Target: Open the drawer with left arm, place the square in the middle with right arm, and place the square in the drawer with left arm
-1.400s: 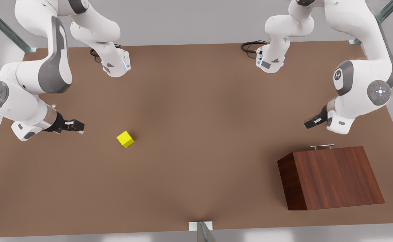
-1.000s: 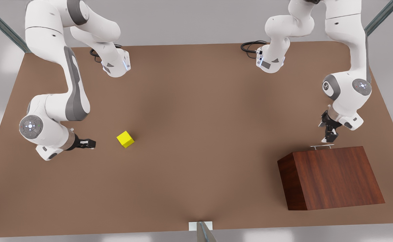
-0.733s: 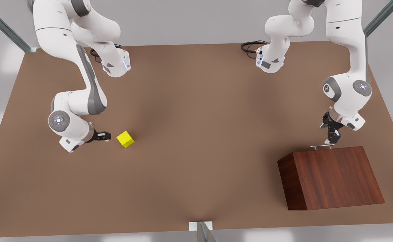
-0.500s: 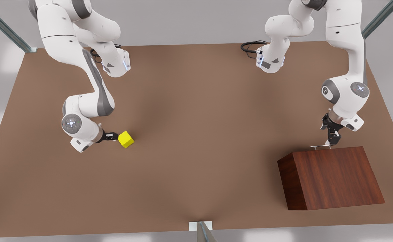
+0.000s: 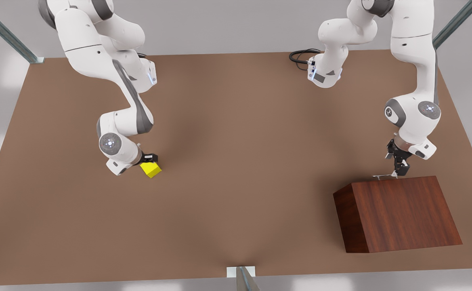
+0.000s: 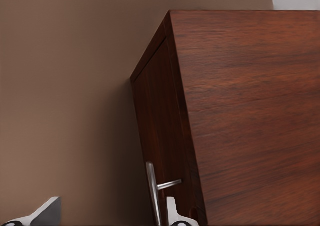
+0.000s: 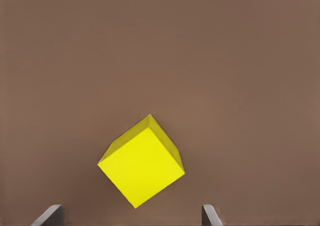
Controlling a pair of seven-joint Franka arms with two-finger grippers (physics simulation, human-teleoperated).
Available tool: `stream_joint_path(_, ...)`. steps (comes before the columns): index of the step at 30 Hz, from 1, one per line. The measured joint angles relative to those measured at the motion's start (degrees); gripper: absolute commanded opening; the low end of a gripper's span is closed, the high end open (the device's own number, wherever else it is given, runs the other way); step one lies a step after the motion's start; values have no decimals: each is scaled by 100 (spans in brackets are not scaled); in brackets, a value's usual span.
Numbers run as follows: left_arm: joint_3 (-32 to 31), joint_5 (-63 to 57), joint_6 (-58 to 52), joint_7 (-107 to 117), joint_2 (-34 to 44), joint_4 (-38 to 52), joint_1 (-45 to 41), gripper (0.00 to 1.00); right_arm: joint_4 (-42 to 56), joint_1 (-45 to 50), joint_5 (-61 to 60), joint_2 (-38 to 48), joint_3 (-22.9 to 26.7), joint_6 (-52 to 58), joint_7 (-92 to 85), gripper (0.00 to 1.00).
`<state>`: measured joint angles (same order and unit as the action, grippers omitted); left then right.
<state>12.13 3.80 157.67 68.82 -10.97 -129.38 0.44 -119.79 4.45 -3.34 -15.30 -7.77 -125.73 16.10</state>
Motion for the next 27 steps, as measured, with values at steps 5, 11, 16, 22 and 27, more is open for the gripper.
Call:
stream_joint_path(5,0,5,1,0,-46,17,8,100,-79,-32,-35,-110,49,-386,1087,100)
stream_joint_path(11,0,9,-8,0,-55,9,-35,100,-7,-23,-35,-473,100,-573,1703,100)
stream_joint_path(16,0,9,1,0,-142,10,-53,100,-50,-46,-27,-546,100,-809,1783,100)
stream_joint_path(22,0,10,-171,0,-13,-106,-54,100,-141,-44,-27,-536,265,-816,2696,100)
stream_joint_path(27,0,16,-367,-10,160,-337,-51,100,-125,12,254,-684,276,-1032,3640,100)
